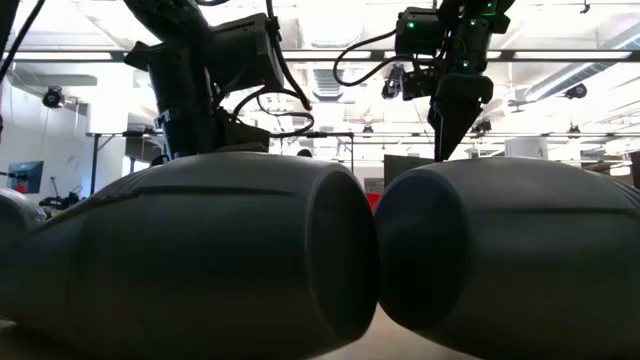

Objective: Pick & Place Travel size toiletries
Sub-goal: Put the blue razor into the top left red bin

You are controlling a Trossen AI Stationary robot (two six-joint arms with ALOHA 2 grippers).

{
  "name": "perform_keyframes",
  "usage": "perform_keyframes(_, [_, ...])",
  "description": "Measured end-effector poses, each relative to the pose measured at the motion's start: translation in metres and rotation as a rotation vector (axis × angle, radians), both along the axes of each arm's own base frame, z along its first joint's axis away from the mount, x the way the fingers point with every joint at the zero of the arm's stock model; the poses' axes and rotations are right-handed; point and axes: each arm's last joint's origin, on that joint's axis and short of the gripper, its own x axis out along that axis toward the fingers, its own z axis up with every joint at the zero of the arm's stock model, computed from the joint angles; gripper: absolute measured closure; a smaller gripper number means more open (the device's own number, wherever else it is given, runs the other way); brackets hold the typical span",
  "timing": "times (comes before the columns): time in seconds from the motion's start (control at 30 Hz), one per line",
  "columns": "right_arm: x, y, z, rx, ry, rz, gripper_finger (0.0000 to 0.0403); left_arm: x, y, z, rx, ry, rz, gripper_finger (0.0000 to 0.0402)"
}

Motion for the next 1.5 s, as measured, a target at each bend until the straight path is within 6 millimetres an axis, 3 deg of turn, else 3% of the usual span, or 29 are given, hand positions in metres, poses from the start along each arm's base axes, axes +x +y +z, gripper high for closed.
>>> perform_keyframes(0.1, [0.0,0.0,0.0,0.001,-0.001,-0.004,0.0054,0.0,0.0,0.001,0.002,-0.003,-0.01,0.0369])
perform_keyframes(0.3, [0.0,0.0,0.0,0.005,-0.003,-0.019,0.0071,-0.003,0.001,0.004,0.011,0.006,-0.009,0.0372])
perform_keyframes(0.47, [0.0,0.0,0.0,0.005,-0.008,-0.024,0.0082,-0.019,0.003,0.015,0.029,0.086,0.0,0.0372])
perform_keyframes(0.6, [0.001,0.0,0.0,0.004,-0.01,-0.022,0.0085,-0.029,0.004,0.042,0.023,0.03,-0.005,0.0372])
perform_keyframes(0.73, [0.001,0.0,0.0,0.003,-0.01,-0.021,0.0077,-0.041,0.006,0.089,0.033,-0.141,-0.078,0.0372])
perform_keyframes(0.87, [0.001,0.0,0.0,0.002,-0.012,-0.02,0.0064,-0.058,0.026,0.115,0.156,-0.138,-0.194,0.0372])
perform_keyframes(1.03, [0.001,0.0,0.0,0.002,-0.013,-0.022,0.0051,-0.069,0.083,0.11,0.237,0.018,-0.318,0.0372])
perform_keyframes(1.2, [-0.002,0.0,0.002,-0.017,0.002,-0.046,0.0051,-0.065,0.136,0.099,0.243,0.018,-0.44,0.0372])
perform_keyframes(1.33, [-0.011,-0.002,0.012,-0.032,-0.024,-0.101,0.0056,-0.061,0.155,0.084,0.228,0.087,-0.522,0.0372])
perform_keyframes(1.5, [-0.03,-0.023,0.026,0.025,-0.118,-0.258,0.0054,-0.048,0.159,0.065,0.175,0.1,-0.624,0.0362])
